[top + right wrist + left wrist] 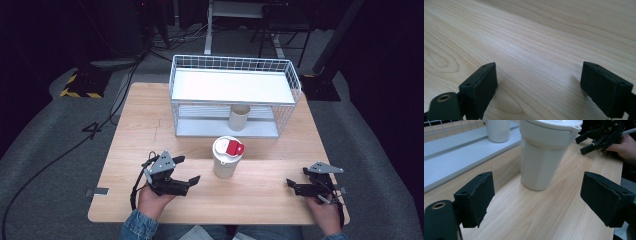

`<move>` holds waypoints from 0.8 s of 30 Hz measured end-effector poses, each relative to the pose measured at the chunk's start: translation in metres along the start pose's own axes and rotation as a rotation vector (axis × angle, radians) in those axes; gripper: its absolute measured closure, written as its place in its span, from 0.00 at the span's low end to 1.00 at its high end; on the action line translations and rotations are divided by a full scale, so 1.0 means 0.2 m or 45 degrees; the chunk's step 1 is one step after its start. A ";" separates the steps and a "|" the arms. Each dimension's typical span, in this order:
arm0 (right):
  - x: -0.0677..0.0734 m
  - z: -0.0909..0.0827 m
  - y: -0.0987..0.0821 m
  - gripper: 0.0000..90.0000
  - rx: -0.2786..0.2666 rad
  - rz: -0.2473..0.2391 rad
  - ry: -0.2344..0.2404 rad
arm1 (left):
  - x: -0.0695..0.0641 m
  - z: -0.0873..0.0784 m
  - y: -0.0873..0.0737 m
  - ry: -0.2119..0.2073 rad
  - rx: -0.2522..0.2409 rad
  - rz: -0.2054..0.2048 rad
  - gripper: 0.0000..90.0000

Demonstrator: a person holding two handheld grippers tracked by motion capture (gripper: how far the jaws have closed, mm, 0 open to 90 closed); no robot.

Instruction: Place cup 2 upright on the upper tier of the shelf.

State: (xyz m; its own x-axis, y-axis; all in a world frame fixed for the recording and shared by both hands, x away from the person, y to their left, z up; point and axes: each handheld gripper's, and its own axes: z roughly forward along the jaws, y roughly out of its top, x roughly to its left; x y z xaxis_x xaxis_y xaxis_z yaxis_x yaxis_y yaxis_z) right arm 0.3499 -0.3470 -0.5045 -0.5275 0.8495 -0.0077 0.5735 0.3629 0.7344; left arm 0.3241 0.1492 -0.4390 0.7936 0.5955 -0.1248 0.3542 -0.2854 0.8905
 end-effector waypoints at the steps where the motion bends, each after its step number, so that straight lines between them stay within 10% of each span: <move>1: 0.00 0.00 0.00 0.16 0.000 0.000 0.000 | 0.00 0.01 0.00 0.003 -0.003 -0.001 0.13; 24: 0.00 0.00 0.00 0.16 0.000 0.000 -0.001 | -0.04 0.28 0.10 -0.075 -0.036 -0.038 0.00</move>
State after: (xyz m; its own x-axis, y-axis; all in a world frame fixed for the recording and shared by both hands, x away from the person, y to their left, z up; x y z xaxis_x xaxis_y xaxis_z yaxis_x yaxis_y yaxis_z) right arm 0.3499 -0.3470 -0.5046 -0.5273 0.8496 -0.0085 0.5736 0.3633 0.7342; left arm 0.3534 0.0965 -0.4455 0.8110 0.5578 -0.1762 0.3646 -0.2465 0.8979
